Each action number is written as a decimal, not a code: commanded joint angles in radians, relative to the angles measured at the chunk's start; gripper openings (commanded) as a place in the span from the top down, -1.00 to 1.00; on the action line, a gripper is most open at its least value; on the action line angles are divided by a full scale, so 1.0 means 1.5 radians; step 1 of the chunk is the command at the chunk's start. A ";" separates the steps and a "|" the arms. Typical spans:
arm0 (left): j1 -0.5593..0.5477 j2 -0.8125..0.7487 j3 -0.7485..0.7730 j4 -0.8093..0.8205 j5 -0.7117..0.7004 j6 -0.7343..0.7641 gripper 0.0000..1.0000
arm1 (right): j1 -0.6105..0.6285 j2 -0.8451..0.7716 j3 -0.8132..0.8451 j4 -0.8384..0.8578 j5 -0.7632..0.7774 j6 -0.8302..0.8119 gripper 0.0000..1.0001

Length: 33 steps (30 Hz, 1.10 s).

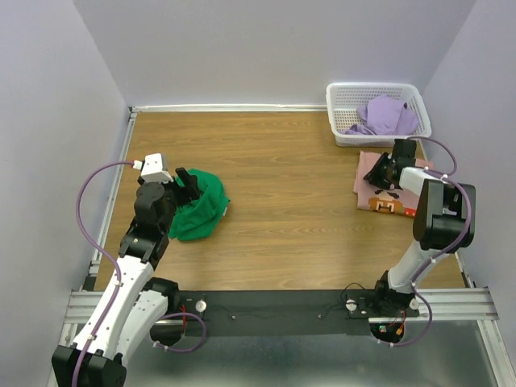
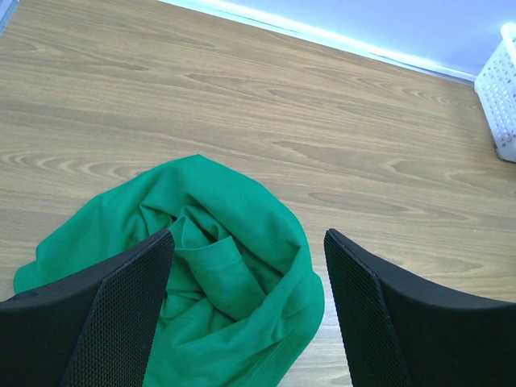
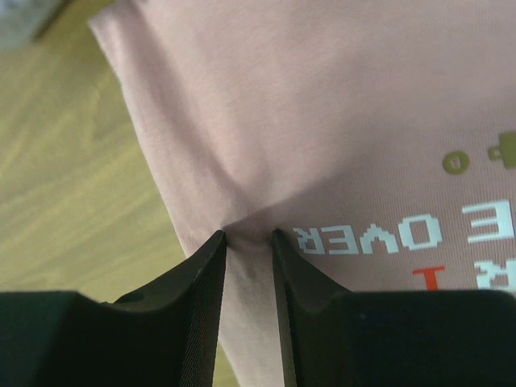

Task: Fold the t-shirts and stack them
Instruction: Move the tshirt to the center of the board

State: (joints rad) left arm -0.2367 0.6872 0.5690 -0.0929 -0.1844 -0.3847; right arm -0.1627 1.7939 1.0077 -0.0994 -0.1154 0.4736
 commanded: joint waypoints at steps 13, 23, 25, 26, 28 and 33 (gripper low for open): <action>0.002 0.006 -0.005 0.012 0.005 0.007 -0.67 | -0.029 -0.277 -0.085 -0.167 0.236 0.055 -0.10; 0.002 -0.004 -0.006 0.011 0.009 0.008 -0.67 | -0.130 -0.234 -0.203 -0.110 0.159 0.129 -0.25; 0.002 -0.005 -0.007 0.011 0.008 0.008 -0.67 | -0.131 -0.198 -0.214 -0.071 0.145 0.124 -0.27; 0.002 -0.005 -0.008 0.011 0.007 0.007 -0.67 | -0.131 -0.187 -0.214 -0.054 0.145 0.121 -0.27; 0.002 -0.007 -0.007 0.010 0.004 0.007 -0.67 | -0.132 -0.162 -0.205 -0.045 0.148 0.114 -0.27; 0.002 -0.011 -0.008 0.006 -0.003 0.007 -0.67 | -0.132 -0.108 -0.162 -0.037 0.149 0.104 -0.27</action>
State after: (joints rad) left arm -0.2367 0.6872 0.5690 -0.0929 -0.1844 -0.3847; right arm -0.3511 1.5341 0.7635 -0.1635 0.1303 0.6342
